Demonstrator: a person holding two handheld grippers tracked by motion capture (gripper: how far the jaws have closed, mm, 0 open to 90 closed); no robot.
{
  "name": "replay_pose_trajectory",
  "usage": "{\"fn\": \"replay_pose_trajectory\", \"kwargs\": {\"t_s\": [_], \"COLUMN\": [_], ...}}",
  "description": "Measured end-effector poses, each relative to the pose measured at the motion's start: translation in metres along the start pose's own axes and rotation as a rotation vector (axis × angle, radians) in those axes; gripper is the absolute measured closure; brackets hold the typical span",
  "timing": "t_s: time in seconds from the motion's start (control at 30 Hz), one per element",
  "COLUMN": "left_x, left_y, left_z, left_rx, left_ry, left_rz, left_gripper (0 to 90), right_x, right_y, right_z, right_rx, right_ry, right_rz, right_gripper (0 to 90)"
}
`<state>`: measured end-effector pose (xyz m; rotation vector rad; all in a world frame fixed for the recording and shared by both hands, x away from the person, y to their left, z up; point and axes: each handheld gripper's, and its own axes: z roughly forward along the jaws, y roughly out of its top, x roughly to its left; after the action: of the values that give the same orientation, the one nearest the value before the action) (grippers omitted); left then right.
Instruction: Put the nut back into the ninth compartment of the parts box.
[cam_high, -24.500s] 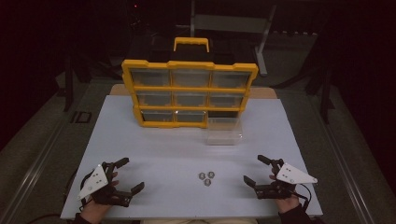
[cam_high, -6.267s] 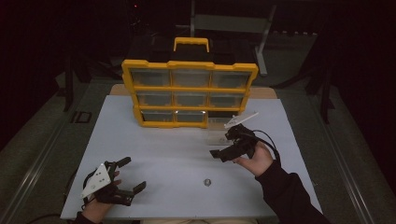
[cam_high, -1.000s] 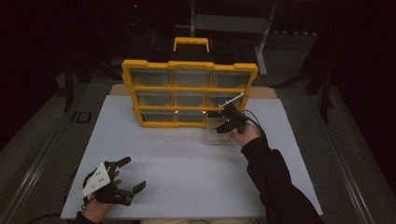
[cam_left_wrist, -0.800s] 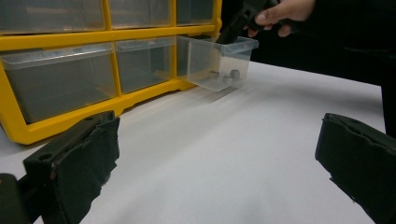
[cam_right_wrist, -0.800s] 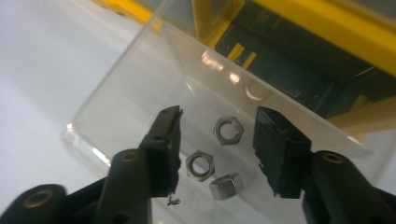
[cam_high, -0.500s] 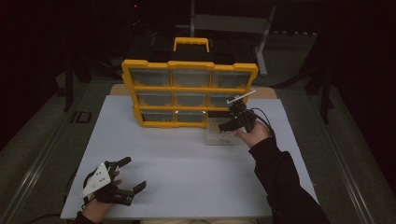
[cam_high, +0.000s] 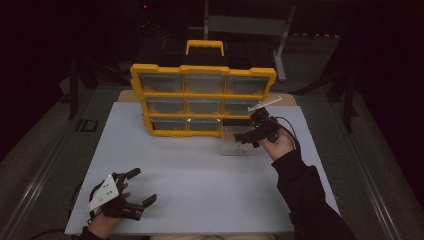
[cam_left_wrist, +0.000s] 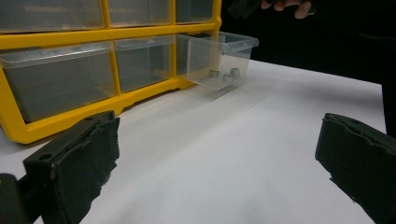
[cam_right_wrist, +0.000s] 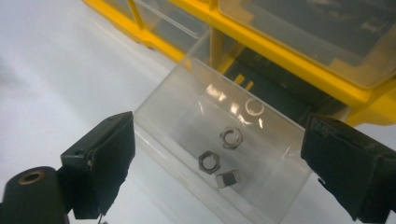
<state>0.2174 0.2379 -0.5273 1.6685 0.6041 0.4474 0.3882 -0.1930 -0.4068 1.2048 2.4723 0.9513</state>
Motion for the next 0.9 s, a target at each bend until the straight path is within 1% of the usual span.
{"fn": "replay_pose_trajectory", "kwargs": {"t_s": [0.13,0.2,0.27,0.33,0.37,0.43,0.57,0.63,0.7,0.77,0.8,0.9], "left_x": [0.0,0.0,0.0,0.0,0.0,0.0,0.0,0.0,0.0,0.0,0.0,0.0], "left_y": [0.0,0.0,0.0,0.0,0.0,0.0,0.0,0.0,0.0,0.0,0.0,0.0], "left_z": [0.0,0.0,0.0,0.0,0.0,0.0,0.0,0.0,0.0,0.0,0.0,0.001], "left_rx": [0.0,0.0,0.001,0.0,0.0,0.0,-0.001,0.001,0.0,0.001,0.001,0.001], "left_ry": [0.0,-0.001,0.0,-0.001,-0.001,0.0,0.0,0.001,0.001,0.001,0.002,0.002], "left_rz": [0.0,0.0,0.0,0.0,0.0,-0.002,-0.001,0.0,0.0,0.0,0.0,0.001], "left_gripper": [0.0,0.0,0.0,0.0,0.0,0.0,0.0,0.0,0.0,0.0,0.0,0.0], "right_x": [0.002,0.003,0.003,0.004,0.004,0.002,-0.001,-0.003,-0.005,-0.007,-0.008,-0.01], "right_y": [-0.006,-0.009,-0.012,-0.014,-0.019,-0.025,-0.037,-0.044,-0.052,-0.06,-0.064,-0.077], "right_z": [-0.01,-0.015,-0.02,-0.021,-0.026,-0.03,-0.039,-0.043,-0.048,-0.052,-0.053,-0.055], "right_rx": [-0.06,-0.088,-0.093,-0.099,-0.137,-0.15,-0.21,-0.239,-0.266,-0.297,-0.307,-0.32], "right_ry": [0.005,0.02,0.032,0.035,0.057,0.064,0.107,0.114,0.121,0.144,0.149,0.161], "right_rz": [-0.059,-0.088,-0.109,-0.114,-0.133,-0.146,-0.173,-0.18,-0.177,-0.173,-0.168,-0.184], "right_gripper": [10.2,10.2,10.2,10.2,10.2,10.2,10.3,11.2,11.2,11.2,11.2,11.2]}}
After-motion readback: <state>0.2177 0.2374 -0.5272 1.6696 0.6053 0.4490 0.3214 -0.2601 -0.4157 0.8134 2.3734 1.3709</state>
